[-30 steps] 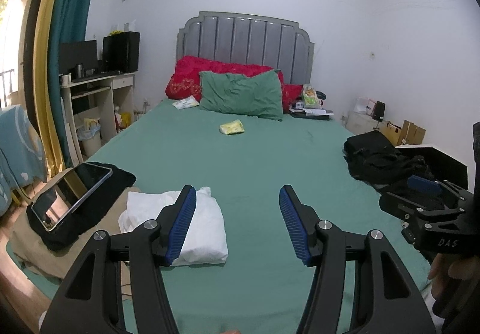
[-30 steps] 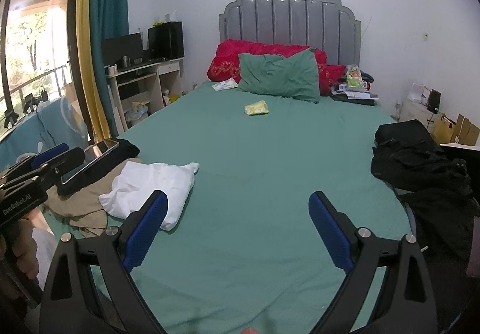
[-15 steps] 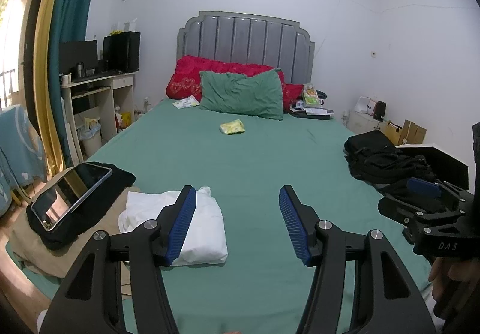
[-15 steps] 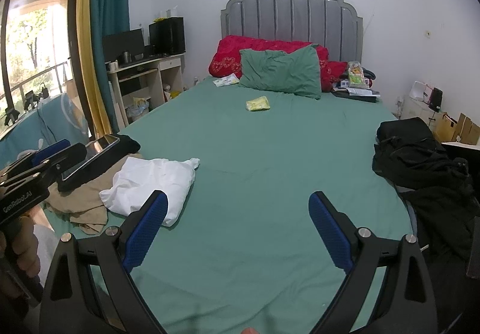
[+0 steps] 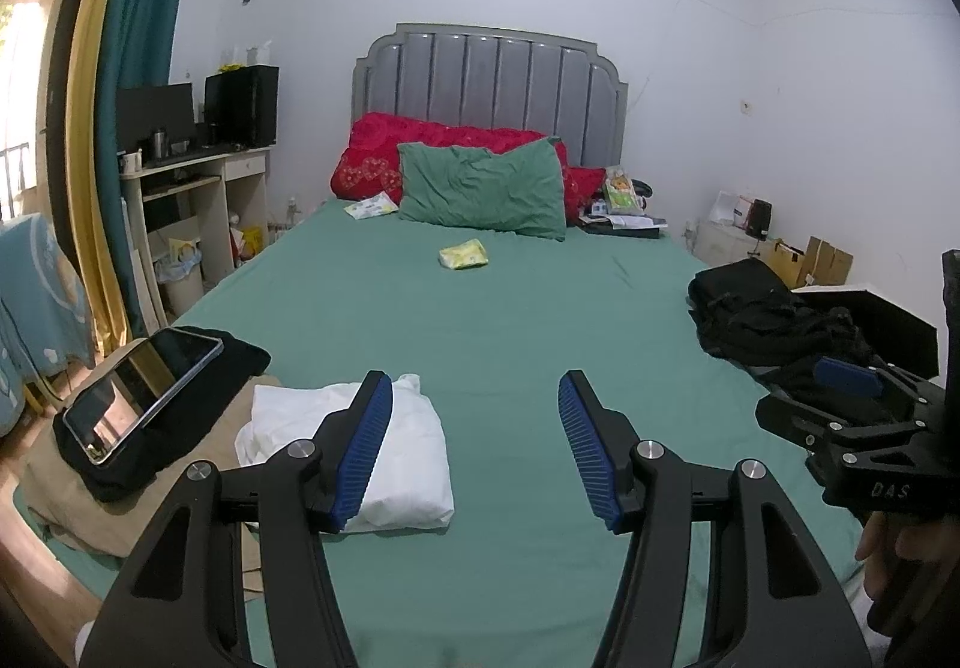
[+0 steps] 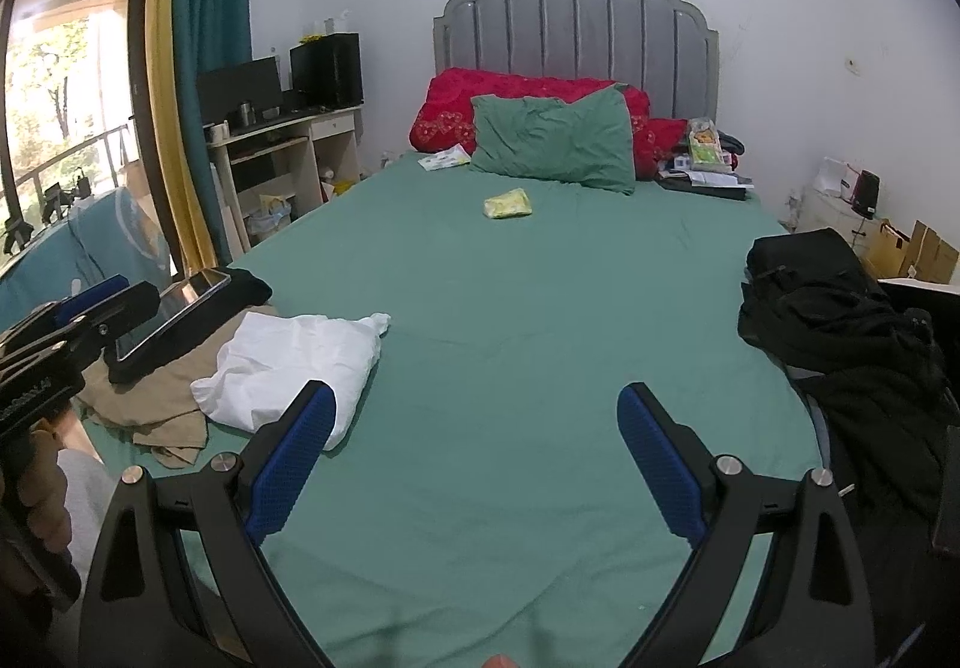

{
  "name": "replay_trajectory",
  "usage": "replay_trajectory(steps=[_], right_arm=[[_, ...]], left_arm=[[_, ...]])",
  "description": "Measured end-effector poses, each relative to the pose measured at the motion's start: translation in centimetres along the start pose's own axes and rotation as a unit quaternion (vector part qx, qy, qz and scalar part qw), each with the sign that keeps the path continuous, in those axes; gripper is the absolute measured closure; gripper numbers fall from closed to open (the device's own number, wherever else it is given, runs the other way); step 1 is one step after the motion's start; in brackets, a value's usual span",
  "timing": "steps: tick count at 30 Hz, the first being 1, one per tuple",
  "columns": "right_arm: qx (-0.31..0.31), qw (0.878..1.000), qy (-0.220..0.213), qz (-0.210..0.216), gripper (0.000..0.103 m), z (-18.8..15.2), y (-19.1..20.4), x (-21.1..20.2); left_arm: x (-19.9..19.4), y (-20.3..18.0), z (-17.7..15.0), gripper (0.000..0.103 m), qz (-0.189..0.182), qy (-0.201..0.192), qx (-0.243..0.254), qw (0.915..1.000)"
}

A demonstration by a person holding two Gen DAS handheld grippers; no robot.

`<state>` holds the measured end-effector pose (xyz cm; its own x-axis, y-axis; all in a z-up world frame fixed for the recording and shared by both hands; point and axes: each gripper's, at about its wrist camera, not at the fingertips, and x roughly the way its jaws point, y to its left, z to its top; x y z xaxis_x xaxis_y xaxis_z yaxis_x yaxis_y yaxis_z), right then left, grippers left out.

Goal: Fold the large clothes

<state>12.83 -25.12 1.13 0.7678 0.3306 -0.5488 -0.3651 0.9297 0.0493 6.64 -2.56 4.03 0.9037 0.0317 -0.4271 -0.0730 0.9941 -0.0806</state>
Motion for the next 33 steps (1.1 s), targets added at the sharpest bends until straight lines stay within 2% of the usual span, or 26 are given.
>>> replay_trajectory(steps=[25, 33], right_arm=[[0.003, 1.0, 0.005, -0.004, 0.009, -0.2, 0.0, 0.4], [0.002, 1.0, 0.017, -0.006, 0.009, -1.5, -0.4, 2.3]], left_arm=[[0.5, 0.3, 0.3, 0.042, -0.003, 0.003, 0.005, 1.0], [1.6, 0.5, -0.2, 0.042, -0.007, 0.015, 0.011, 0.9998]])
